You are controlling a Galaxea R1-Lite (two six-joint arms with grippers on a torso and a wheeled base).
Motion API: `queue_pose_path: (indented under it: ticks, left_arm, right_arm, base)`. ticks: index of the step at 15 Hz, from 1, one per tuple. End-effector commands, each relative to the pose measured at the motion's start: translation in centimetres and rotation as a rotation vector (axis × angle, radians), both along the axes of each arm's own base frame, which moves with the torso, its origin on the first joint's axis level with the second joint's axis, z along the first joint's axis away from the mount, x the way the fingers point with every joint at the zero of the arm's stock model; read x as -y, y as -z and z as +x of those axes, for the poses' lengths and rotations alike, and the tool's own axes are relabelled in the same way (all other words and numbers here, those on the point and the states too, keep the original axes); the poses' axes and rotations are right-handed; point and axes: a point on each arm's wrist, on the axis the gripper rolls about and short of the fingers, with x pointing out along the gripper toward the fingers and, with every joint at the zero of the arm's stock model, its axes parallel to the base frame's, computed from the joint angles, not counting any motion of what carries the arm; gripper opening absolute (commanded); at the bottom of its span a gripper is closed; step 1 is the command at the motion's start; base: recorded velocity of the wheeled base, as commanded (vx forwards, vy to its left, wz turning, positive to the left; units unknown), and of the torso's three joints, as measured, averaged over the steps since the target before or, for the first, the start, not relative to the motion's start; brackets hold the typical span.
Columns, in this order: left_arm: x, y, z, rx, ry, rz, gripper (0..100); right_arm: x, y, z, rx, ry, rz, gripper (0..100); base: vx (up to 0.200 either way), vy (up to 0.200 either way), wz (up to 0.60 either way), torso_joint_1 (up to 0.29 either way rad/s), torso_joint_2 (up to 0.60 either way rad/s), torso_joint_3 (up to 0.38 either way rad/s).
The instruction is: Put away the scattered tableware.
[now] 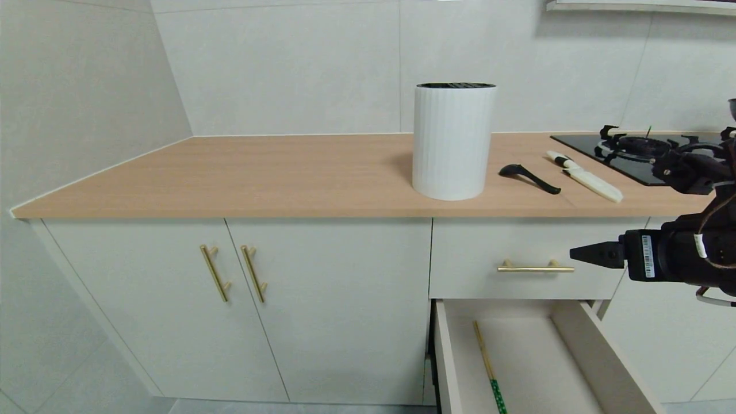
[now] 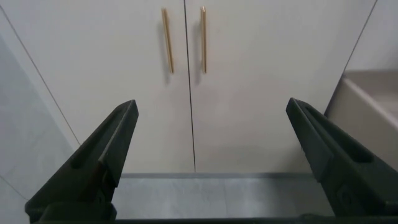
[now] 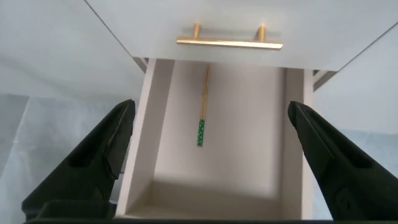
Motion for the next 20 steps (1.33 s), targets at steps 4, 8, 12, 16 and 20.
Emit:
queue_pose_path:
  ticks: [4,8,12,16,20]
  left_arm:
    - [0.0,0.0,0.0,0.0,0.0,0.0,100]
    - [0.0,0.0,0.0,0.0,0.0,0.0,100]
    - [0.0,0.0,0.0,0.0,0.0,0.0,100]
    - [0.0,0.0,0.0,0.0,0.0,0.0,100]
    - [0.0,0.0,0.0,0.0,0.0,0.002,100]
  right_arm:
    - [-0.2,0.6,0.4,-0.024,0.0,-0.008,100]
    - [-0.4,1.3,1.2,-0.05,-0.002,-0.018,100]
    - [0.1,1.8,8.0,0.117,0.016,-0.076,100]
    - [1.0,1.9,16.8,0.193,-0.011,-0.064,100]
    - [4.2,4.6,18.9,0.15,-0.279,0.003,100]
  base:
    - [0.0,0.0,0.0,0.166,-0.46,-0.3]
    - [0.0,0.0,0.0,0.193,-0.47,-0.284]
    - [0.0,0.0,0.0,0.155,-0.37,-0.214]
    - [0.0,0.0,0.0,0.021,-0.04,-0.027]
    - [0.0,0.0,0.0,0.0,0.0,0.0]
